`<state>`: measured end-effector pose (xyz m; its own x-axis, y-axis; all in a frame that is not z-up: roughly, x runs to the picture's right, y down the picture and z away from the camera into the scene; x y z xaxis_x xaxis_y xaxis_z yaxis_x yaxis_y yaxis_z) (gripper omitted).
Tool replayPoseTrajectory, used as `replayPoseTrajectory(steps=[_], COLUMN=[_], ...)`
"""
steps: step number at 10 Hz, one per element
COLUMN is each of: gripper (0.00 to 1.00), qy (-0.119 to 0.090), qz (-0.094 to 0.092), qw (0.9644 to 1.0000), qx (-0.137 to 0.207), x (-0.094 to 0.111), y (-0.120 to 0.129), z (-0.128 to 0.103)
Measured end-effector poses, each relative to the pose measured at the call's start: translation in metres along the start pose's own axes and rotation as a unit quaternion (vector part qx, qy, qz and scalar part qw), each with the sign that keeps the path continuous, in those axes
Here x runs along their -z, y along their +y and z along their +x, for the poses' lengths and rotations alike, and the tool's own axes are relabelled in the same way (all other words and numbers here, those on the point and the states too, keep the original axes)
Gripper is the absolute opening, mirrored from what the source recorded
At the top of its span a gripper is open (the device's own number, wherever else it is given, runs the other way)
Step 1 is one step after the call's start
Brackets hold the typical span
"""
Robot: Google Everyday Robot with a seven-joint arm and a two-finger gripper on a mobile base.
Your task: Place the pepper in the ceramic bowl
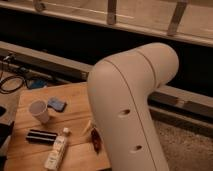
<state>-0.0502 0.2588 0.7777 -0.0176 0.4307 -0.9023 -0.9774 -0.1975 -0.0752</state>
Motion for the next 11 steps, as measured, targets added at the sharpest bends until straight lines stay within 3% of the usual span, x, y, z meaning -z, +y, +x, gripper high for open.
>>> replayPoseTrajectory(steps=[3, 6, 7, 10, 11], gripper=[0.36, 0.06, 0.00, 0.00, 0.00], qy=[-0.001, 0.005, 0.006, 0.005, -0.005], qz=[-0.022, -0.026, -0.025, -0.025, -0.022], qw=[0.9996, 0.9993, 0.9992, 0.9992, 0.9992], qx=[0.016, 0.028, 0.030, 0.030, 0.033], x=[-0.011, -0.018, -0.019, -0.019, -0.015], y=[0.003, 0.008, 0.010, 0.010, 0.014], z=[-0.006, -0.008, -0.007, -0.007, -0.008])
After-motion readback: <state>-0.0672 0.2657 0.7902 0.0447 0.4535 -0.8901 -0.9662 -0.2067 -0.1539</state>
